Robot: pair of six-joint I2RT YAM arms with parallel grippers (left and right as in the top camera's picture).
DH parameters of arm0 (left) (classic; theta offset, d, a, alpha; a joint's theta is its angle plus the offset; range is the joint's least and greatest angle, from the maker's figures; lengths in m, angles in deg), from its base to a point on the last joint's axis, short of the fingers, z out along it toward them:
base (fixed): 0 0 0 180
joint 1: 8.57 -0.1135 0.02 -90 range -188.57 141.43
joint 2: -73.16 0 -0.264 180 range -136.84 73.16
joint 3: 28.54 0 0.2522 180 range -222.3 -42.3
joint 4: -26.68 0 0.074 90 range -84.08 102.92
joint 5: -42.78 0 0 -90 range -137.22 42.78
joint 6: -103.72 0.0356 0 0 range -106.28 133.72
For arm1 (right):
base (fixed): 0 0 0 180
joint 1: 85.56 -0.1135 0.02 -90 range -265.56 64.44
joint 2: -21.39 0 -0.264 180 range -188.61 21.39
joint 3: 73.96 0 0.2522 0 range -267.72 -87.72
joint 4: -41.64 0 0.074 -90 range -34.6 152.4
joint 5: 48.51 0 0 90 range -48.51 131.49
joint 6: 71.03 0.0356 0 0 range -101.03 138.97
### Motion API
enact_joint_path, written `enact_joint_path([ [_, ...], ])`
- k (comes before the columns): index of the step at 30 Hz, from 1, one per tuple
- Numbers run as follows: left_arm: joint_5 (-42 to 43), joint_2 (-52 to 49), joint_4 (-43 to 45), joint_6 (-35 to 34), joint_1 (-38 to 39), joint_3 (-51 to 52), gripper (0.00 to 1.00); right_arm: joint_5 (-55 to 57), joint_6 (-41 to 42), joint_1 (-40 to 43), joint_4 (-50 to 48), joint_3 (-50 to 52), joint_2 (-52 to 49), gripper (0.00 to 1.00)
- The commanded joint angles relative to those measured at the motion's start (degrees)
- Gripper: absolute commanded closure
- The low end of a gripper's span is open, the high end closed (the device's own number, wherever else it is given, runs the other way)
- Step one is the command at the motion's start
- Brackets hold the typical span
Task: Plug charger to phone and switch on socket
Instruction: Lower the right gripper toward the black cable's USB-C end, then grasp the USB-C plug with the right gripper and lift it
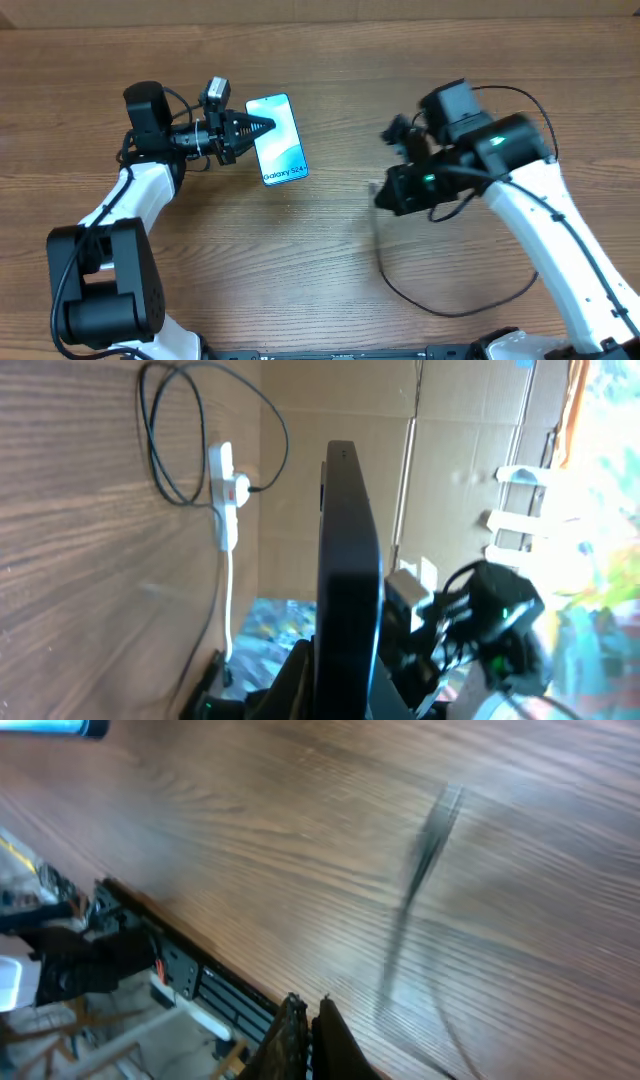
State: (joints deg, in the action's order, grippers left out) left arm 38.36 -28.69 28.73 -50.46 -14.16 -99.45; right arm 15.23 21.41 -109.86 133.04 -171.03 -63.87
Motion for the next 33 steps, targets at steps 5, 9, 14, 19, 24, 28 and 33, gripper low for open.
enact_joint_path([
  [5,3.85,0.26,4.66,-0.72,0.70,-0.66,0.96,2.45,6.60,-7.87,-3.56,0.48,0.52,0.96],
  [9,3.82,0.26,6.03,0.96,0.74,-0.66,0.96,8.00,6.62,-11.02,-3.98,0.50,0.33,0.96],
  [14,4.02,0.26,5.88,5.51,0.66,-0.63,0.96,23.52,14.27,-11.23,-6.69,2.60,0.33,0.70],
  [19,3.96,0.26,5.88,6.62,-0.55,-0.63,0.96,26.23,15.58,-11.23,-19.41,13.20,0.26,0.38],
  [24,3.85,0.26,5.38,7.52,-3.45,-0.63,0.96,27.10,15.56,-11.23,-33.48,23.30,0.26,0.34],
  [28,3.89,0.26,5.03,8.11,-5.01,-0.39,0.96,33.16,15.13,-11.23,-40.33,27.91,-0.81,0.34],
  [33,4.02,0.26,5.03,8.11,-5.22,-0.22,0.96,33.51,12.31,-11.32,-44.57,28.28,-6.05,0.38],
])
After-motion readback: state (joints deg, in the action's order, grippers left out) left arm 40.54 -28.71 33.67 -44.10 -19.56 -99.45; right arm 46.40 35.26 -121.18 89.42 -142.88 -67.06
